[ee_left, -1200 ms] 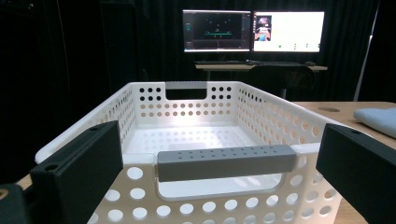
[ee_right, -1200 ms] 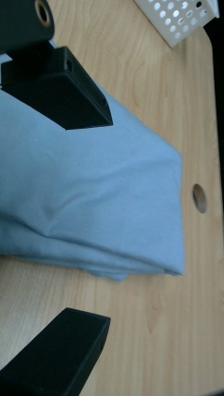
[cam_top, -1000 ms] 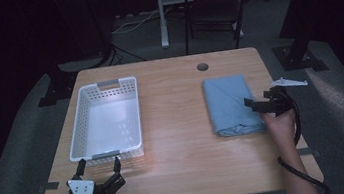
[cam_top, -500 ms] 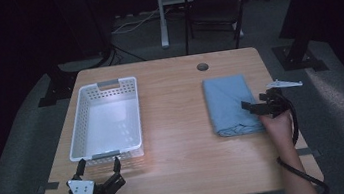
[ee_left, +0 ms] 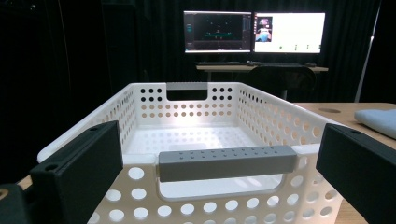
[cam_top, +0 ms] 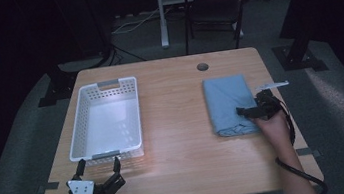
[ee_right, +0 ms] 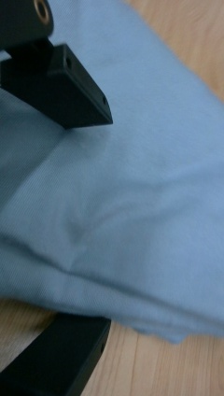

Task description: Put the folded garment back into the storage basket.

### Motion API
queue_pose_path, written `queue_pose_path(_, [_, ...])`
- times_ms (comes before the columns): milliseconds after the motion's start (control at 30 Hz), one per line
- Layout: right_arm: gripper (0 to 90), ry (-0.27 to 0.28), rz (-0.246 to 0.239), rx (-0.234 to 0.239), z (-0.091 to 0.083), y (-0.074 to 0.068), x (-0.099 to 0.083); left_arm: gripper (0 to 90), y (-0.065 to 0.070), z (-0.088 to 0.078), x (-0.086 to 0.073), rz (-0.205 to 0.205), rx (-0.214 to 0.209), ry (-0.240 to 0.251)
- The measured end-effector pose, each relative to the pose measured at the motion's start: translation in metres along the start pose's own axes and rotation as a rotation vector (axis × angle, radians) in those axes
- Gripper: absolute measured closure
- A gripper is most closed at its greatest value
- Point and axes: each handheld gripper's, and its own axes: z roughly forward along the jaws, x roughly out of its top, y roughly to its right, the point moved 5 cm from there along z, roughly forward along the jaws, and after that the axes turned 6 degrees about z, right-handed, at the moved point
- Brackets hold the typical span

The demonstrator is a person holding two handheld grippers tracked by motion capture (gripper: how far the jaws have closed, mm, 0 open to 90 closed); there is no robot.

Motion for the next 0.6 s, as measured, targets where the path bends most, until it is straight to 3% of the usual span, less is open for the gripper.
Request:
queue_pose_path(67, [0.7,-0.019,-0.033,-0.014,0.0024,-0.0030,-0.0002,1.8,-0.0001,-0.0003,-0.0001,0.001,-0.003,-0.001])
queue_pose_path(233, [0.8,-0.021,-0.037,-0.017,0.0031,-0.0035,-0.0003,1.8,-0.0002,-0.0005,-0.0001,0.002,-0.005,-0.002])
queue_pose_path(367, [14.7,0.000,-0.056,-0.019,0.0008,-0.0060,-0.0012,1.7,-0.0001,0.0001,-0.0002,0.003,-0.004,-0.007])
queue_pose_path(600, [40.8,0.015,-0.063,0.067,-0.0040,-0.0079,-0.0031,1.8,-0.0001,0.0002,-0.0002,0.004,-0.002,-0.008])
